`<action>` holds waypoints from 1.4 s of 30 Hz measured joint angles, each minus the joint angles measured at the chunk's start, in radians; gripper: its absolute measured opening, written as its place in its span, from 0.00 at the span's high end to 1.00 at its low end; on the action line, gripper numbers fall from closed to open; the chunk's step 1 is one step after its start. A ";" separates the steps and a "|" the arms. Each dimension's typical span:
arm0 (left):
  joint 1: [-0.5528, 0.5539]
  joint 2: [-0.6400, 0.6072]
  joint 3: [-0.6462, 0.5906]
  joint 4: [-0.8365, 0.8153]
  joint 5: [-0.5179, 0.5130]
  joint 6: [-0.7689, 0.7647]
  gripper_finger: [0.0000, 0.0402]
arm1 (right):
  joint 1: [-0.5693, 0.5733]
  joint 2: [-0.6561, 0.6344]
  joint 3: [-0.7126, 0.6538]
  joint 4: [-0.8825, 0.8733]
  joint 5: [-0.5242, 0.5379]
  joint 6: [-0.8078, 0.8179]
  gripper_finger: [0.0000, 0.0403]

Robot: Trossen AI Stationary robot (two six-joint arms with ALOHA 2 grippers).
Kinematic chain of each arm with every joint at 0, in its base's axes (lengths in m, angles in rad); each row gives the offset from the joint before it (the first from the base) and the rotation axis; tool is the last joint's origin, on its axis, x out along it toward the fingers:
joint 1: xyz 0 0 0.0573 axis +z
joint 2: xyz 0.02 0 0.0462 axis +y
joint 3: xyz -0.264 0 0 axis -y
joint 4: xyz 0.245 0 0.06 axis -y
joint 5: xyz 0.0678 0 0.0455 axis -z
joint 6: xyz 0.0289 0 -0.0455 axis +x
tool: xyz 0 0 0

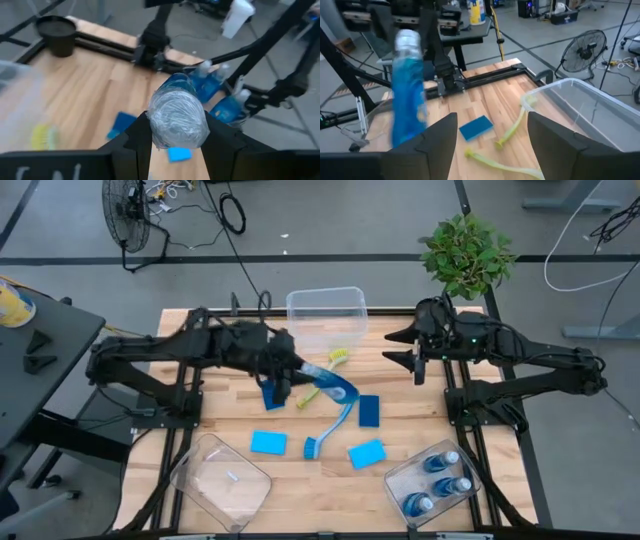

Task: Pick & Place Kitchen Sink Supplies
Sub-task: Put the blue dishwashing liquid into the bottom right transparent bin

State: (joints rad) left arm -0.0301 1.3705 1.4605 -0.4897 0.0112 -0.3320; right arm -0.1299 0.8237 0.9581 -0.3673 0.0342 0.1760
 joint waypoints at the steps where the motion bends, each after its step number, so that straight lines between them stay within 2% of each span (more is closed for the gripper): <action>1: -0.011 0.017 0.000 0.029 0.000 -0.009 0.65 | 0.000 -0.002 0.000 -0.001 0.001 -0.003 0.40; 8: -0.058 0.114 0.000 0.209 0.036 -0.110 0.65 | 0.000 -0.011 0.000 -0.049 0.013 -0.045 0.40; 13: -0.085 0.155 0.000 0.263 0.032 -0.197 0.65 | 0.000 -0.013 0.000 -0.080 0.037 -0.071 0.40; 22: -0.152 0.162 0.030 0.267 -0.094 -0.279 0.66 | 0.000 -0.037 0.000 -0.114 0.042 -0.154 0.40; 27: -0.172 0.207 0.127 0.244 -0.142 -0.281 0.66 | -0.001 -0.064 0.000 -0.094 0.108 -0.174 0.40; 31: -0.172 0.284 0.266 0.115 -0.152 -0.262 0.66 | -0.001 -0.090 0.000 -0.102 0.140 -0.215 0.40; 37: -0.171 0.432 0.496 -0.036 -0.118 -0.260 0.66 | -0.001 -0.137 0.000 -0.100 0.303 -0.267 0.40; 42: -0.172 0.533 0.619 -0.081 -0.084 -0.267 0.66 | -0.001 -0.160 0.000 -0.100 0.447 -0.353 0.40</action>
State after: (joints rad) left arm -0.2024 1.9032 2.0793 -0.5711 -0.0724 -0.5991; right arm -0.1307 0.6642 0.9581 -0.4671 0.4816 -0.1767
